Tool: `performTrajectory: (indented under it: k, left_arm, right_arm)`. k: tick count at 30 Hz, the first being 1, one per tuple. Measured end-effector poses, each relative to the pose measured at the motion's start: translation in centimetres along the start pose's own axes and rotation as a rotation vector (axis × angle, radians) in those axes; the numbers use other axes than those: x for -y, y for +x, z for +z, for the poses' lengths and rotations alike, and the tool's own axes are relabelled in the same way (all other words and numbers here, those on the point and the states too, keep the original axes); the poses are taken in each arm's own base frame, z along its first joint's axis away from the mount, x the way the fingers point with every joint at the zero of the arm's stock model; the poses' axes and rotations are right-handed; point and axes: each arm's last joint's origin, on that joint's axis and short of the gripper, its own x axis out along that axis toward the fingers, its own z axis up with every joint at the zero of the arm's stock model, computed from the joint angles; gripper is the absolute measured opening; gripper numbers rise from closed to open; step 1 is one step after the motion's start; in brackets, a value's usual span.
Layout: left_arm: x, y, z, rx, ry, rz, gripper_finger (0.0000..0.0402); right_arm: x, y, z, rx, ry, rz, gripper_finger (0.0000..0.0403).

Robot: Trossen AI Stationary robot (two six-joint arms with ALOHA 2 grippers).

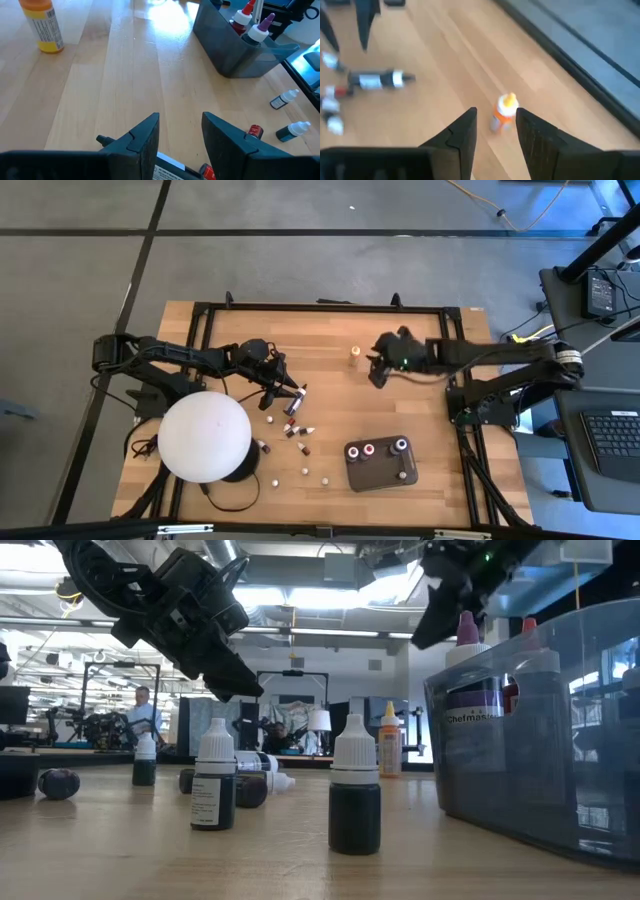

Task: Pick & Place food coloring
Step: Put the large yellow food coloring bottle into the bin

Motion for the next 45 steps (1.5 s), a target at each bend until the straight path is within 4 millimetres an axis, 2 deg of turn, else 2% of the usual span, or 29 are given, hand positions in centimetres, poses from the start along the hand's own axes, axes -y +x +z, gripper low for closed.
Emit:
performTrajectory:
  k: [6, 11, 15, 17, 23, 31, 37, 45]
  left_arm:
    - [0.0, 0.0, 0.0, 0.0, 0.0, 0.0, 0.0143]
    - [0.0, 0.0, 0.0, 0.0, 0.0, 0.0, 0.0143]
    - [0.0, 0.0, 0.0, 0.0, 0.0, 0.0, 0.0143]
    - [0.0, 0.0, 0.0, 0.0, 0.0, 0.0, 0.0143]
    - [0.0, 0.0, 0.0, 0.0, 0.0, 0.0, 0.0144]
    - [0.0, 0.0, 0.0, 0.0, 0.0, 0.0, 0.0143]
    - [0.0, 0.0, 0.0, 0.0, 0.0, 0.0, 0.0144]
    - [0.0, 0.0, 0.0, 0.0, 0.0, 0.0, 0.0143]
  right_arm:
    - [2.0, -1.4, 3.0, -0.025, 0.0, 0.011, 0.0163]
    - [3.4, -1.3, 3.9, -0.001, -0.1, -0.019, 0.0216]
    - [3.4, -1.0, 4.2, 0.027, -0.092, -0.02, 0.0244]
    - [3.3, -0.1, 4.3, 0.022, -0.086, -0.009, 0.0248]
    - [3.8, 4.3, 4.1, -0.137, -0.058, 0.137, 0.0242]
    - [4.9, 9.2, 3.9, -0.278, -0.116, 0.168, 0.0236]
    - [5.4, 11.4, 3.2, -0.341, -0.13, 0.157, 0.0236]
    - [5.2, 13.4, 2.1, -0.408, -0.135, 0.163, 0.0236]
